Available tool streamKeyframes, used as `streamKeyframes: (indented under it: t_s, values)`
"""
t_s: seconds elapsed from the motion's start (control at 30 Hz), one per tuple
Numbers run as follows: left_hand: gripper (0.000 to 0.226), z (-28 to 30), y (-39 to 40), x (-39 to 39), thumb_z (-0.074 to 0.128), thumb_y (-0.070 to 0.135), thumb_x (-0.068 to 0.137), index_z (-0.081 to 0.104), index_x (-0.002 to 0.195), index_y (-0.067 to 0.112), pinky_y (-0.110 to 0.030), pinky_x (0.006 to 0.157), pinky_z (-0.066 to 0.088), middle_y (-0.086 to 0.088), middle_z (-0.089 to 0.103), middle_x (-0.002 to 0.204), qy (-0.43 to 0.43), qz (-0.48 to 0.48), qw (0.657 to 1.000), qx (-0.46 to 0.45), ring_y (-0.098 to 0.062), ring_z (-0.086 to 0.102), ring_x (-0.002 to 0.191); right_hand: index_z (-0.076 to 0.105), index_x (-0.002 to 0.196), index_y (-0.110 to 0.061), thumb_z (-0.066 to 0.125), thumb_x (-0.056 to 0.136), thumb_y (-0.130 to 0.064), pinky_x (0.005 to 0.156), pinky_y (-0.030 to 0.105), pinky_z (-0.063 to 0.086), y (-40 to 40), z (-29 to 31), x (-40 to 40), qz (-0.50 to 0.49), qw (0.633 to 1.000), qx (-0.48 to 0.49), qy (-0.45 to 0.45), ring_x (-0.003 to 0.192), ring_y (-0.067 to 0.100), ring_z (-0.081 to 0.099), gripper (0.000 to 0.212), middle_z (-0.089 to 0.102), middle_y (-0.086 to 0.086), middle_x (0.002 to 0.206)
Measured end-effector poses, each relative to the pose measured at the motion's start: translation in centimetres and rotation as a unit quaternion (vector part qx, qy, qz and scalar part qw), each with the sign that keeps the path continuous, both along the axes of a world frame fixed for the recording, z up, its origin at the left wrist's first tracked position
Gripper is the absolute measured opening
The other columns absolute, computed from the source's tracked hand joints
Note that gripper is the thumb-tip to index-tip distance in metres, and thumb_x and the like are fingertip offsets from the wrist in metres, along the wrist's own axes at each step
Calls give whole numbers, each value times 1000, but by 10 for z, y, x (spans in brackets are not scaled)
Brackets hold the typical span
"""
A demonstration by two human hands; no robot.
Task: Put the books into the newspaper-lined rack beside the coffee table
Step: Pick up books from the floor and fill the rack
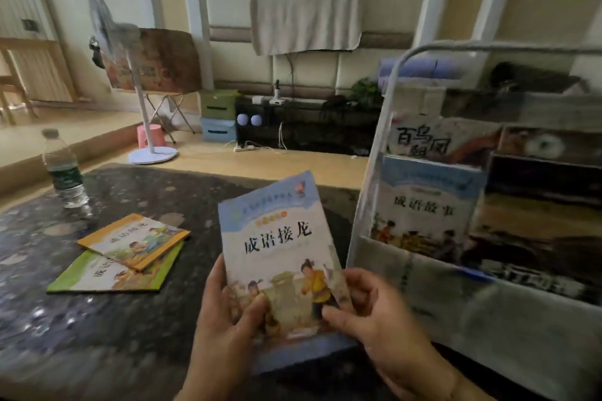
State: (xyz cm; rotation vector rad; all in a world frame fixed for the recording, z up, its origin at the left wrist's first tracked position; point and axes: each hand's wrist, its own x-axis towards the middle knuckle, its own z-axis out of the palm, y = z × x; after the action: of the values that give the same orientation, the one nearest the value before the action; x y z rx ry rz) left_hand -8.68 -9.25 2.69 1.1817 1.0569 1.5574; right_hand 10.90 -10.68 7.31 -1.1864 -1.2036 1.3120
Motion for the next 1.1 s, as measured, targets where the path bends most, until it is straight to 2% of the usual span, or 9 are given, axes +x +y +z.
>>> streamKeyframes:
  t_s: [0.13,0.23,0.3,0.43,0.6,0.77,0.87,1.0,1.1]
  values:
    - [77,20,16,42,79,15,68,46,134,33,-28,72,59,4,73,112,9,-43,997,57,-16,72,99,37,140,-35,79,77,-6,77,21,56,-6,42,50,-15,978,102,-179,96,-1,67,80,71,-16,107]
    - [74,45,23,84,82,19,77,43,138,35,-33,73,60,-2,73,112,28,-80,989,120,-20,71,100,22,147,-42,81,76,-15,70,2,47,8,106,88,-92,916,243,-306,93,-10,59,96,52,-20,116]
    - [71,60,34,111,75,9,83,41,138,38,-32,76,60,0,72,110,39,-83,984,155,-18,70,102,28,148,-32,84,73,-26,84,5,43,30,145,109,-135,812,340,-455,102,-4,49,93,45,-7,123]
    - [73,93,61,152,62,-4,89,36,131,50,-19,72,57,-1,65,116,55,-46,982,177,-6,67,105,40,141,-29,68,79,-51,98,47,41,68,193,128,-152,602,347,-703,118,25,49,72,50,0,133]
    - [68,104,88,182,60,2,93,34,145,38,-17,71,57,8,59,120,73,-29,986,150,1,64,105,49,130,-28,67,84,-31,97,49,37,96,202,139,-144,601,363,-698,114,25,53,49,58,-3,122]
    - [73,96,92,197,58,10,94,21,154,28,-37,105,48,6,41,145,188,0,973,134,-7,42,132,51,122,-25,69,84,-27,94,45,38,108,177,151,-177,594,379,-688,104,22,56,42,59,-5,115]
    - [80,87,91,203,57,15,95,6,157,23,-40,122,22,5,10,163,293,4,947,131,-10,10,149,50,126,-23,67,86,-35,91,43,36,112,162,153,-184,561,376,-714,102,22,56,45,59,-3,117]
    - [78,73,86,206,53,21,99,0,157,22,-12,117,-4,13,-16,162,360,-10,918,167,1,-17,145,52,126,-18,68,84,-41,87,43,38,116,147,154,-208,496,374,-755,96,26,58,50,63,2,112]
    - [75,57,88,205,51,25,101,0,157,23,-34,124,3,14,-21,161,390,-35,908,151,-3,-20,146,56,123,-15,69,81,-42,89,47,39,117,139,153,-213,461,371,-777,97,29,60,51,65,5,110]
